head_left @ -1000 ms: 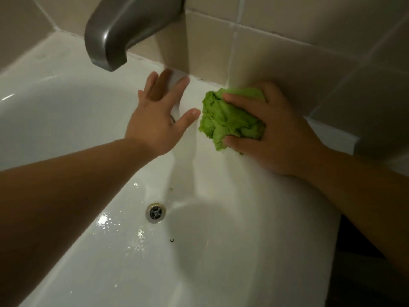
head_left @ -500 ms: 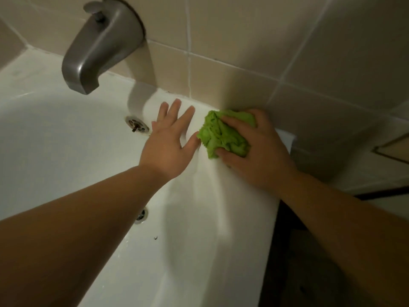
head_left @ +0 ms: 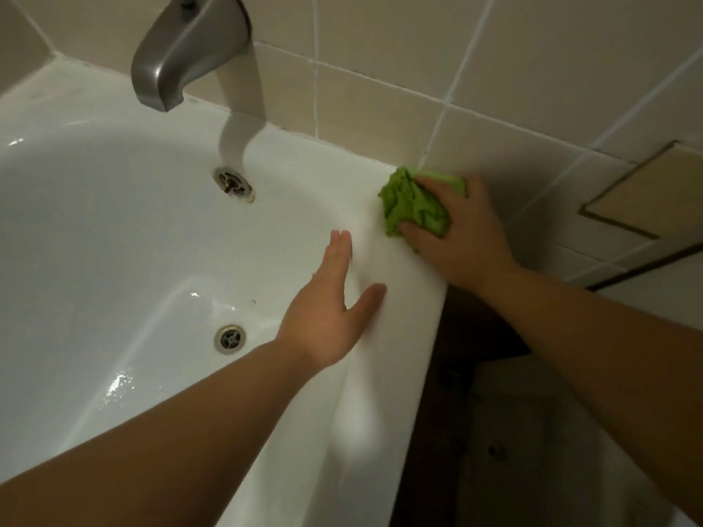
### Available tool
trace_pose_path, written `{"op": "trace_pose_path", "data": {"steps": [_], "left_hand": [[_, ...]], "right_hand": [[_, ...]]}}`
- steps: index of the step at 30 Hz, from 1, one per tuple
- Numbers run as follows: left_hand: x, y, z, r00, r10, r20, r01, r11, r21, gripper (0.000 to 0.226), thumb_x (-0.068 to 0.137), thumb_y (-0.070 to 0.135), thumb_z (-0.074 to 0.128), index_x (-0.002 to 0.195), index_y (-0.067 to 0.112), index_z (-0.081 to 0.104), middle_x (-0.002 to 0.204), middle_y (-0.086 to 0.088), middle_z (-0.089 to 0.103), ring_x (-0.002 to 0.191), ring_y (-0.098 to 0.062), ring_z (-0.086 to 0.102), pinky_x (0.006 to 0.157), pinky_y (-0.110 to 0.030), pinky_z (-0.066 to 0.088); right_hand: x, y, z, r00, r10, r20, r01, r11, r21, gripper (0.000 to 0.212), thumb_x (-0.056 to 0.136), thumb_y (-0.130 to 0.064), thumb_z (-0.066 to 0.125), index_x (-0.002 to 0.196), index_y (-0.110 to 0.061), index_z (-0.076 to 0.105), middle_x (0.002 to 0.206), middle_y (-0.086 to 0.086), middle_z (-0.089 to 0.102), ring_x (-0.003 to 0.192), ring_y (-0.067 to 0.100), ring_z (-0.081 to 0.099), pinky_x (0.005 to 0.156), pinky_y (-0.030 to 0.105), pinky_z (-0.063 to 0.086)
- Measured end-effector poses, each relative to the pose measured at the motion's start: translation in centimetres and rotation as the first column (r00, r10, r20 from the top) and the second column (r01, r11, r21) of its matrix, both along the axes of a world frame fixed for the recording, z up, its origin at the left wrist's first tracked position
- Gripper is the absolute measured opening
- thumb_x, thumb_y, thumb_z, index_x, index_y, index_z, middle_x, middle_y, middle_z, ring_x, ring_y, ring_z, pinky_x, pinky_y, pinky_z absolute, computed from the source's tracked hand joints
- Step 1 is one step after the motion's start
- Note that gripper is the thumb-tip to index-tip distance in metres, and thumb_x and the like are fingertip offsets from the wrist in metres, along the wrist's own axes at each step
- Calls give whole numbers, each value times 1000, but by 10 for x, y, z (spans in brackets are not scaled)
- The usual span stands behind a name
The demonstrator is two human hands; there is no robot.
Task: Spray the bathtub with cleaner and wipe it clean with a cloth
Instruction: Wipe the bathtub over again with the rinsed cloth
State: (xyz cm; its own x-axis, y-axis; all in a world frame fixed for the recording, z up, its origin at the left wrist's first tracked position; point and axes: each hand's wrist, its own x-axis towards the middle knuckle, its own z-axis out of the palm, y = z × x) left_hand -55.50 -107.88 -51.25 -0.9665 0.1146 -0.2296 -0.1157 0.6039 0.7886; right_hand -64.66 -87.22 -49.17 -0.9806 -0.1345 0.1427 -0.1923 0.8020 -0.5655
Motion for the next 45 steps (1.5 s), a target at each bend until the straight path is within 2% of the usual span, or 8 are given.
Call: {"op": "trace_pose_path", "data": {"steps": [4, 12, 17, 23, 30, 37, 40, 45], "left_hand": [[18, 20, 3, 994, 105, 35, -107, 993, 45, 99, 92, 64, 58, 164, 34, -3, 169, 21, 9, 152, -4, 21, 112, -14, 20], [53, 21, -3, 959, 186, 216, -209, 974, 88, 100, 77, 77, 67, 160, 40, 26, 153, 14, 50, 132, -12, 55, 109, -38, 48], [60, 25, -3, 926, 260, 273, -306, 942, 139, 89, 80, 64, 73, 157, 37, 36, 150, 15, 52, 128, -7, 55, 97, -23, 43], [72, 25, -8, 888, 255, 384, -344, 921, 184, 90, 78, 72, 70, 154, 33, 41, 146, 14, 55, 125, -8, 56, 96, -25, 45], [106, 14, -15, 804, 249, 540, -436, 864, 251, 110, 53, 91, 65, 148, 39, 48, 137, 13, 62, 117, -14, 65, 103, -43, 53], [124, 6, -7, 772, 218, 597, -403, 895, 194, 87, 80, 80, 61, 151, 33, 44, 143, 11, 54, 125, -15, 55, 112, -42, 44], [128, 1, -7, 742, 186, 644, -432, 867, 247, 106, 63, 89, 60, 152, 35, 42, 145, 11, 52, 125, -15, 55, 113, -42, 44], [137, -7, -10, 706, 158, 691, -486, 817, 310, 105, 63, 83, 57, 156, 37, 38, 152, 12, 46, 128, -12, 51, 114, -39, 40]], "right_hand": [[9, -30, -6, 995, -102, -14, 101, 994, -26, 67, 88, -52, 71, 148, -28, 51, 137, 8, 35, 128, 27, 46, 115, 39, 39], [10, 15, 9, 978, 204, 29, -206, 971, 124, 73, 85, -59, 71, 151, -39, 46, 135, 6, 38, 123, 25, 50, 111, 31, 39], [10, -35, -4, 996, -88, 6, 87, 996, 34, 67, 90, -53, 68, 149, -30, 48, 143, 9, 33, 131, 30, 42, 115, 39, 37], [30, -16, 6, 958, 285, 42, -288, 956, 65, 68, 86, -52, 67, 149, -32, 49, 139, 6, 36, 124, 24, 48, 110, 42, 45], [20, -50, 9, 963, 268, -21, -260, 950, 173, 66, 83, -45, 68, 141, -17, 53, 142, 12, 38, 128, 31, 42, 111, 39, 39], [36, -56, 14, 778, 629, 0, -594, 735, 328, 66, 79, -52, 63, 132, -14, 67, 131, 16, 53, 111, 33, 49, 100, 39, 42], [30, -66, 19, 728, 678, 98, -644, 628, 437, 64, 77, -56, 62, 126, -16, 69, 125, 13, 54, 105, 31, 50, 95, 41, 45], [36, -109, 21, 637, 633, 440, -704, 244, 667, 53, 81, -63, 53, 109, -22, 69, 113, 4, 49, 101, 24, 48, 93, 42, 44]]}}
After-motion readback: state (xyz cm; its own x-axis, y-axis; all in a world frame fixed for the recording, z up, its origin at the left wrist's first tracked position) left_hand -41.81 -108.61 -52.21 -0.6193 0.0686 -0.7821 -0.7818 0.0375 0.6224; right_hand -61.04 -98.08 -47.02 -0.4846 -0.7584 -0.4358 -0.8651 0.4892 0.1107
